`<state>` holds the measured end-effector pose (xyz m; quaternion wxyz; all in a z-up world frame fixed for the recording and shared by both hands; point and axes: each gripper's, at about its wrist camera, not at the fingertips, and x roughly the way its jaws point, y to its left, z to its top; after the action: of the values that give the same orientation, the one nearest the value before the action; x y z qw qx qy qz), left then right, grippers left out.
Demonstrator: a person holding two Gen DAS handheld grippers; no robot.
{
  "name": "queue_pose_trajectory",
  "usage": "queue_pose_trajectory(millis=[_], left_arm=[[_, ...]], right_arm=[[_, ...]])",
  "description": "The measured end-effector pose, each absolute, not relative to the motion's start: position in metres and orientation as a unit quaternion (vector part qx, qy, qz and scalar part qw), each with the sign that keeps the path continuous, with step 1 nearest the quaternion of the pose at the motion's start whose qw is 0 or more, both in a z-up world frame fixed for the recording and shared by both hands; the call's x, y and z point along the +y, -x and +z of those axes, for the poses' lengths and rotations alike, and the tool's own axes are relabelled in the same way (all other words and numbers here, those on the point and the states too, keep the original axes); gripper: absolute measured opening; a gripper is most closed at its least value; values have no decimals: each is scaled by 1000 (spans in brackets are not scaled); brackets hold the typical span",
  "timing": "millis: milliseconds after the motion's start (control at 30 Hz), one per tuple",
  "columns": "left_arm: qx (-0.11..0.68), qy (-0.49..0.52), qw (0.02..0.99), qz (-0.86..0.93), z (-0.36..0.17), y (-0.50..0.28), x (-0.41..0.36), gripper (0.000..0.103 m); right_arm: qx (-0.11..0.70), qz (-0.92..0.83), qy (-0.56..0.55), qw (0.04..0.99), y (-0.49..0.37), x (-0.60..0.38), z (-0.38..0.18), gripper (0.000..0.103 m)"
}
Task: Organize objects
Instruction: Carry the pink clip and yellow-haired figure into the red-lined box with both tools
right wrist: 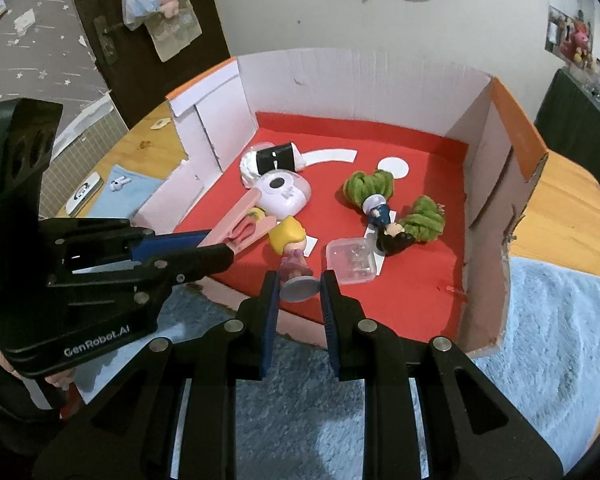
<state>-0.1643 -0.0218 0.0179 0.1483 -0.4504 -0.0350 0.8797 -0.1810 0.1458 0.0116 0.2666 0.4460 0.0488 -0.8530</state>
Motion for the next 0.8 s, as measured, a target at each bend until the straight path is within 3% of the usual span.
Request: queue_pose_trajectory(millis=[800], left_arm=[[-47, 480, 137, 865, -5, 189, -32, 13]], right_arm=[[53, -827, -491, 269, 211, 137, -15, 20]])
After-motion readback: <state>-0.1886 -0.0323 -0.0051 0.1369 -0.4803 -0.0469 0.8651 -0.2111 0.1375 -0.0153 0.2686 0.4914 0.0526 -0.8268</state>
